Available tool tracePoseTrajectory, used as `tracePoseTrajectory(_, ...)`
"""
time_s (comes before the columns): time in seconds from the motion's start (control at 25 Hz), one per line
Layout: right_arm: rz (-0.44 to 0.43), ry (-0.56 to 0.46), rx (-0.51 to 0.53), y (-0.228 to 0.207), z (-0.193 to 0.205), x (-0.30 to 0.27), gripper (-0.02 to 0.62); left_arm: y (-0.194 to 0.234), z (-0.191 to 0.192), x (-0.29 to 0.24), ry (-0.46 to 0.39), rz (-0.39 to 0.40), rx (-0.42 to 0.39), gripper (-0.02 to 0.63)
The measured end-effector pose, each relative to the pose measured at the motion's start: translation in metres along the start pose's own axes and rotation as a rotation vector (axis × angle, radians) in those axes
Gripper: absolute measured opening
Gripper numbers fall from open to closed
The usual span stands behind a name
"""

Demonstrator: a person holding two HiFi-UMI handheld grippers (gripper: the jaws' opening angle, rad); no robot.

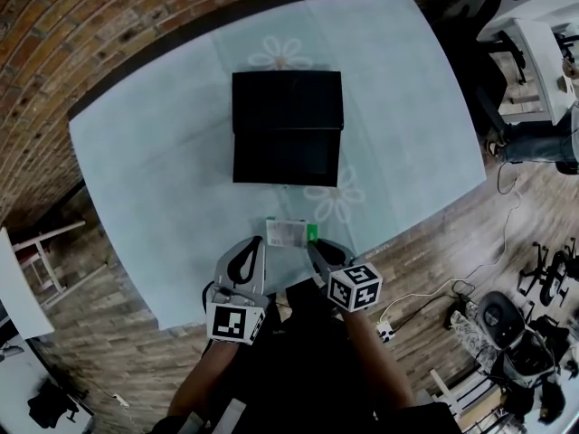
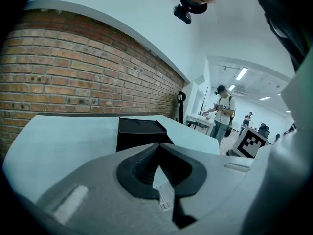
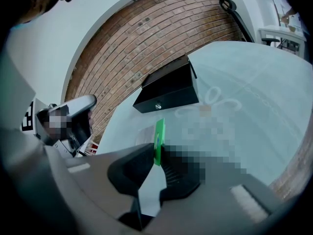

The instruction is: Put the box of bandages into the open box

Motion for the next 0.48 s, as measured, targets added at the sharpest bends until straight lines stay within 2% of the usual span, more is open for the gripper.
tracePoseTrajectory(0.48, -0.044, -0.009, 0.076, 0.020, -0.009, 0.005, 0.020, -0.002, -0.006, 0.011, -0.013, -0.015, -0.006, -0.002)
Point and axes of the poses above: the fingertips, and each gripper's own axes: x backward along the fingers, y to its left, z out of its underside, the point moved 7 cm from there along x, backward along the fingers, and after that the axes turned 2 degrees about x, right-handed, at the moved point
